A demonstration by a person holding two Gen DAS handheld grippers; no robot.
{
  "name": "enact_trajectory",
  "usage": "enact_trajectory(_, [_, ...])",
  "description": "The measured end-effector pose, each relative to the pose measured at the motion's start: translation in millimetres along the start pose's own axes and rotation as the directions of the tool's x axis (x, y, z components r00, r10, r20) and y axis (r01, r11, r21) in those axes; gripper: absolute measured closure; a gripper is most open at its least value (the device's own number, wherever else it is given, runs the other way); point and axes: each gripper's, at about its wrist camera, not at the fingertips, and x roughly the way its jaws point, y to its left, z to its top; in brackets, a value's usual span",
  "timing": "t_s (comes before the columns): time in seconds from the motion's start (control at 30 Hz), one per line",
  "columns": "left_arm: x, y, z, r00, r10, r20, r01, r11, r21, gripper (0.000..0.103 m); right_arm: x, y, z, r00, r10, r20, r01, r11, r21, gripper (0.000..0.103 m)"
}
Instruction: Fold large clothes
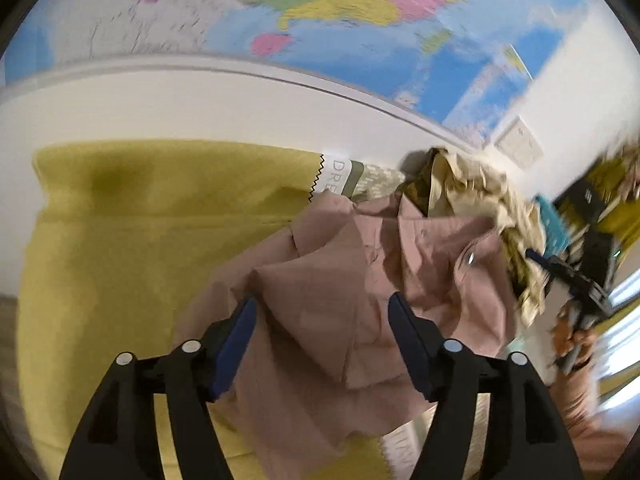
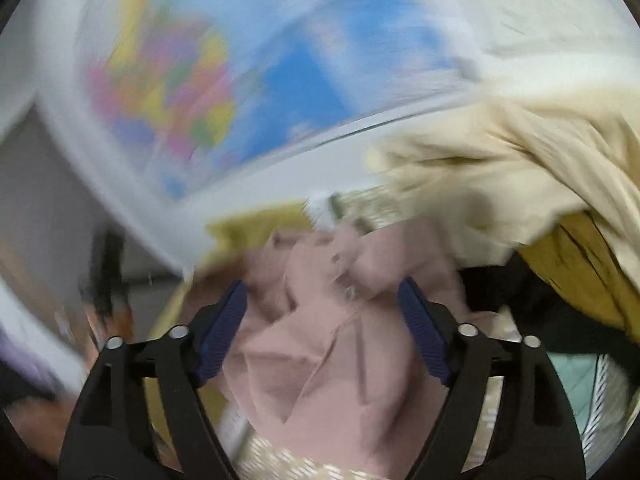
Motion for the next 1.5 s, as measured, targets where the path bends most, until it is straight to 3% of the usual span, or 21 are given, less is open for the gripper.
enact_trajectory(0.1, [20,-12,-7,0.995,0.083,-0.056,-0.079,0.994,0.069,0.031,45,36,-17,0.988,-0.09,-0.122,0.067,0.982,-0.177,0.022])
enact_trajectory(0.17, [44,-21,-11,0.986,0.119,-0.12,-0.106,0.988,0.108,0.031,77,47,-28,0.975,-0.08,-0.208,0.033,0.974,-0.223,0.022])
enact_trajectory(0.23, [66,-28,-14,0.968,0.188,-0.165,-0.164,0.975,0.147,0.05,109,58,-41,0.954,-0.153,-0.259,0.067,0.947,-0.313,0.022])
enact_trajectory(0.27, [73,-27,-15,0.962,0.199,-0.185,-0.171,0.973,0.157,0.073,117,61,-45,0.946,-0.182,-0.269,0.082,0.935,-0.344,0.025])
enact_trajectory(0.3, [81,-27,-14,0.955,0.213,-0.208,-0.183,0.971,0.156,0.089,126,62,-50,0.938,-0.204,-0.281,0.089,0.924,-0.373,0.043])
enact_trajectory(0.33, [84,-25,-11,0.955,0.21,-0.21,-0.183,0.973,0.143,0.092,129,61,-52,0.934,-0.216,-0.285,0.096,0.919,-0.382,0.073])
enact_trajectory(0.4, [76,-20,-1,0.968,0.182,-0.172,-0.165,0.98,0.108,0.094,126,55,-49,0.935,-0.184,-0.305,0.068,0.933,-0.354,0.099])
enact_trajectory(0.57, [38,-11,36,0.997,0.042,-0.067,-0.042,0.999,-0.006,0.094,82,58,-4,0.983,-0.085,-0.164,0.037,0.96,-0.279,0.099])
enact_trajectory(0.67, [39,-17,54,0.997,0.077,-0.032,-0.078,0.997,-0.015,0.092,73,61,24,0.992,-0.1,-0.071,0.078,0.961,-0.264,0.099])
enact_trajectory(0.77, [57,-12,66,0.993,0.115,-0.038,-0.117,0.992,-0.055,0.09,95,58,35,0.981,-0.189,-0.039,0.17,0.944,-0.283,0.099])
enact_trajectory(0.83, [81,0,69,0.984,0.156,-0.086,-0.163,0.983,-0.082,0.084,126,47,31,0.967,-0.236,-0.097,0.201,0.939,-0.28,0.099])
enact_trajectory(0.9, [98,14,64,0.973,0.189,-0.131,-0.202,0.974,-0.098,0.072,151,32,24,0.957,-0.257,-0.137,0.216,0.942,-0.256,0.098])
enact_trajectory(0.97, [106,22,55,0.963,0.22,-0.155,-0.236,0.967,-0.094,0.067,174,18,13,0.938,-0.274,-0.211,0.226,0.948,-0.225,0.089])
enact_trajectory(1.07, [89,30,41,0.978,0.166,-0.127,-0.179,0.979,-0.097,0.06,168,12,9,0.943,-0.256,-0.213,0.213,0.955,-0.207,0.071])
enact_trajectory(1.13, [62,33,32,0.99,0.126,-0.061,-0.132,0.987,-0.092,0.044,138,16,12,0.966,-0.205,-0.158,0.172,0.965,-0.198,0.037])
enact_trajectory(1.17, [43,34,27,0.995,0.104,-0.009,-0.104,0.99,-0.091,0.034,125,18,13,0.973,-0.193,-0.124,0.166,0.965,-0.202,0.034])
enact_trajectory(1.23, [14,36,15,0.994,0.08,0.071,-0.075,0.994,-0.081,0.027,91,22,14,0.98,-0.191,-0.054,0.175,0.96,-0.218,0.033])
enact_trajectory(1.3, [-5,35,-1,0.99,0.094,0.101,-0.09,0.995,-0.043,0.021,52,16,8,0.984,-0.18,-0.006,0.175,0.963,-0.203,0.031])
enact_trajectory(1.37, [-5,32,-14,0.983,0.159,0.088,-0.159,0.987,-0.005,0.021,37,5,3,0.983,-0.181,-0.002,0.178,0.968,-0.178,0.031])
enact_trajectory(1.5, [21,20,-31,0.967,0.253,0.024,-0.254,0.965,0.067,0.021,34,-13,-20,0.962,-0.272,-0.032,0.263,0.949,-0.172,0.03])
